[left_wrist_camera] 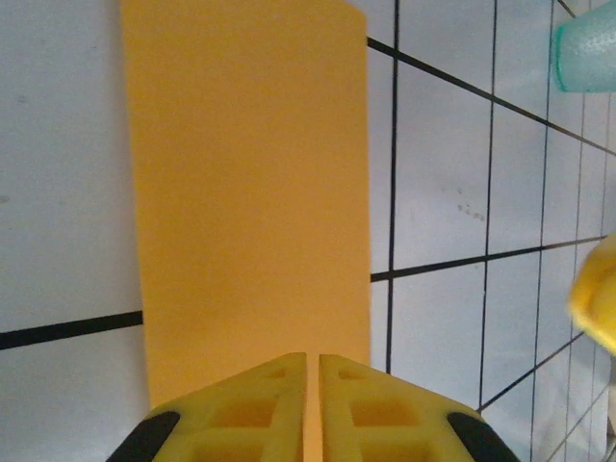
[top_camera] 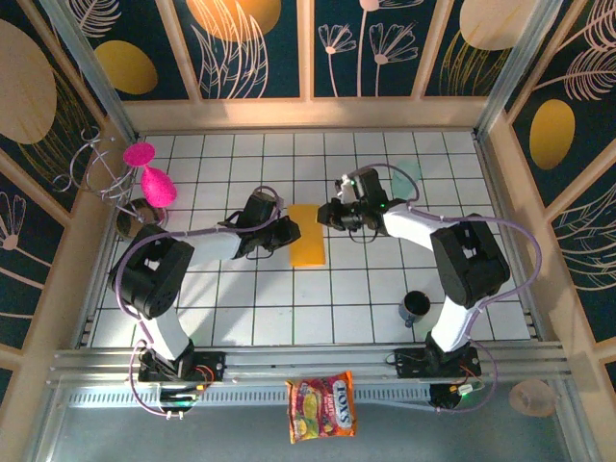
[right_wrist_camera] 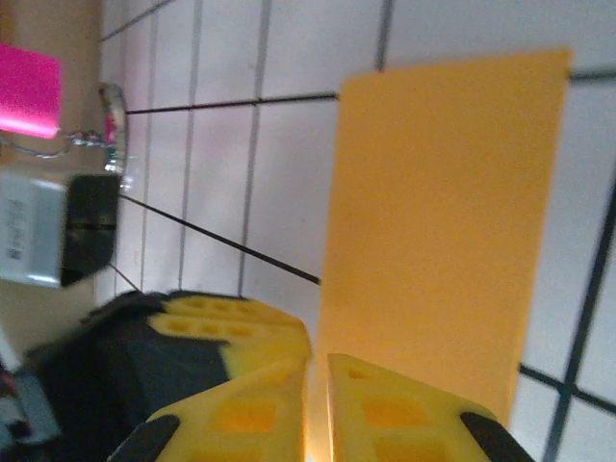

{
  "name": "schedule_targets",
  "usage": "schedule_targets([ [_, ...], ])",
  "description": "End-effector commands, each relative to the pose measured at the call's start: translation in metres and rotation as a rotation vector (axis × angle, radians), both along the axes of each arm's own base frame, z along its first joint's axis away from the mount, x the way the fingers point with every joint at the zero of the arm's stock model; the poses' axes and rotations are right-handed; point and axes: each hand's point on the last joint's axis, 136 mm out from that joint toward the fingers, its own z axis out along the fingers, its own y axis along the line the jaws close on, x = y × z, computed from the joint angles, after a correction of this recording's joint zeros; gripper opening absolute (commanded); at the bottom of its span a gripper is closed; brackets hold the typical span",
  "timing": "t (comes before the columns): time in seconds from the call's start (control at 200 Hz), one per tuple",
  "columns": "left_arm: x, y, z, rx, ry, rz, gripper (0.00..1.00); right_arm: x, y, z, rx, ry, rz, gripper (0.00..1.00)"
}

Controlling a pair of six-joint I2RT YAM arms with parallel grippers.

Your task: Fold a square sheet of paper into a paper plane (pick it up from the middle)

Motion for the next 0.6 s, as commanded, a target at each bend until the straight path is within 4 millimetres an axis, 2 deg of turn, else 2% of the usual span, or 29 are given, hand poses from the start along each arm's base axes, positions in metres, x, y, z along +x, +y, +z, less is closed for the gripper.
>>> schedule_targets([
  [0.0,0.009,0.003,-0.002,-0.02,-0.007,0.043,0.17,-0.006,-0.005,-0.001,0.033,0.019,-0.042,0.19],
  [0.195,0.019,0.01,-0.009,-0.014,0.015,0.109,0.22,-0.019,-0.01,-0.003,0.085,0.039,-0.081,0.31],
  [0.305,0.018,0.01,-0.015,-0.018,0.039,0.104,0.24,-0.025,-0.013,-0.007,0.107,0.055,-0.105,0.36],
  [0.596,0.017,0.006,-0.025,-0.023,0.071,0.087,0.26,-0.034,-0.02,-0.023,0.066,0.107,-0.13,0.4],
])
